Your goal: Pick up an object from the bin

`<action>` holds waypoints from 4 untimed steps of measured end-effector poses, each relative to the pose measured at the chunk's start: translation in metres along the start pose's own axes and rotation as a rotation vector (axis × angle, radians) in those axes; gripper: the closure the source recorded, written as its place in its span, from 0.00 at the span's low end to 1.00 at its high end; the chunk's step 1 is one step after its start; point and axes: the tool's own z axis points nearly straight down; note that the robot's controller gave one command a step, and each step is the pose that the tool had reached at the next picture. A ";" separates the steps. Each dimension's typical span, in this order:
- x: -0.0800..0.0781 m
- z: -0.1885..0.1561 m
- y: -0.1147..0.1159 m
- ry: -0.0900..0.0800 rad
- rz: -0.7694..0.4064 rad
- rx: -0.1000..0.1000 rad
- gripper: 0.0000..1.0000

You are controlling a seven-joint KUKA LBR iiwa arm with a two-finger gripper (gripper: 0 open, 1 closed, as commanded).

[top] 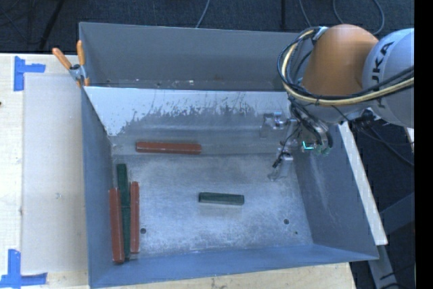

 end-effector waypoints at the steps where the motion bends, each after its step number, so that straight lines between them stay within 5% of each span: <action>1: 0.031 0.093 0.074 0.001 -0.066 -0.001 0.00; 2: 0.027 0.086 0.072 -0.012 -0.063 0.000 1.00; 3: -0.003 -0.009 0.103 -0.015 -0.550 0.003 1.00; 4: 0.011 -0.093 0.106 -0.017 -0.552 0.004 1.00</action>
Offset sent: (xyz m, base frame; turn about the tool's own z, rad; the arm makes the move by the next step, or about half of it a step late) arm -0.0291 0.0705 -0.0882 -0.0593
